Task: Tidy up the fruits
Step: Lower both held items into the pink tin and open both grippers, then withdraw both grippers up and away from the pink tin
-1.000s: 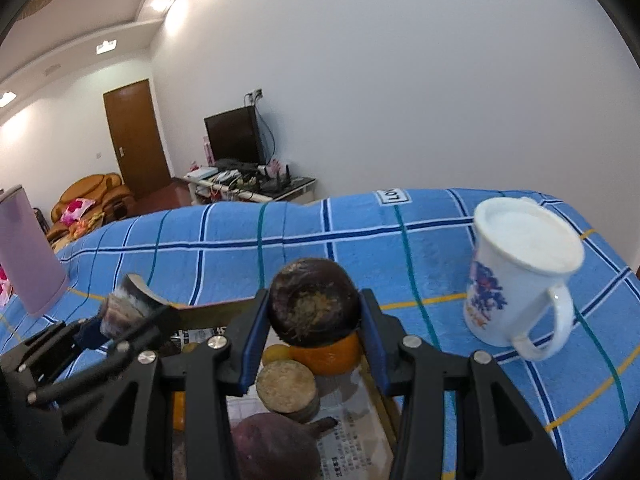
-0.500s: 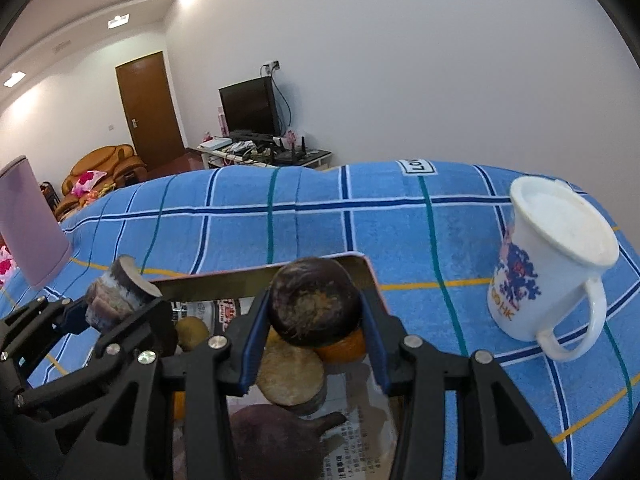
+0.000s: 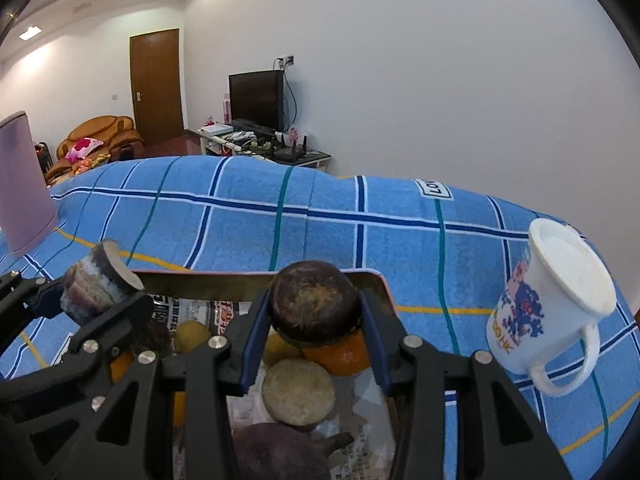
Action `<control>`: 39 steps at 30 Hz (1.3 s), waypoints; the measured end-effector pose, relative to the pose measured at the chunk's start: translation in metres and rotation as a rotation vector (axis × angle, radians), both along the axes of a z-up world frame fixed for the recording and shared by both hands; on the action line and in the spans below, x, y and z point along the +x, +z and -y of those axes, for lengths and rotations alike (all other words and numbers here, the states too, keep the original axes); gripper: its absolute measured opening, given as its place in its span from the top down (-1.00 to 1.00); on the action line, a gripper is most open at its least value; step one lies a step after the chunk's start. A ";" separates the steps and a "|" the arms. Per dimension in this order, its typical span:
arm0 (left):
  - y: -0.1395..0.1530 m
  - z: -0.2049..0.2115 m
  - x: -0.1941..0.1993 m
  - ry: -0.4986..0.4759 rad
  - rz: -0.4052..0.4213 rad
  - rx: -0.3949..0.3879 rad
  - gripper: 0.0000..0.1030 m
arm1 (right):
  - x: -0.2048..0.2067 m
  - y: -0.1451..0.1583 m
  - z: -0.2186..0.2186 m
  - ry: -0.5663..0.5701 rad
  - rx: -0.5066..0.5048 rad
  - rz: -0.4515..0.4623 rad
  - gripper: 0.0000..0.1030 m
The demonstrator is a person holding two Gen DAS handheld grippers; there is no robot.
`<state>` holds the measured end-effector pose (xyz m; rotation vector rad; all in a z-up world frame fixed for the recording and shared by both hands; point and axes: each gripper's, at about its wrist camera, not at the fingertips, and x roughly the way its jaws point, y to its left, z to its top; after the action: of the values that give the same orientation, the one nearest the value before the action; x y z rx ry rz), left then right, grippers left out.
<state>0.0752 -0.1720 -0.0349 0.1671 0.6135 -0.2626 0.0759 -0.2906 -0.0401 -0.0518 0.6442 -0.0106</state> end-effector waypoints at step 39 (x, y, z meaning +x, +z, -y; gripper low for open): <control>0.020 -0.005 -0.054 0.037 0.295 -0.091 -0.78 | -0.138 0.045 0.005 -0.196 0.064 0.562 -1.00</control>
<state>0.0213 -0.1668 -0.0153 0.1041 0.3112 -0.2243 -0.0626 -0.2959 0.0048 0.0750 0.0854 -0.1873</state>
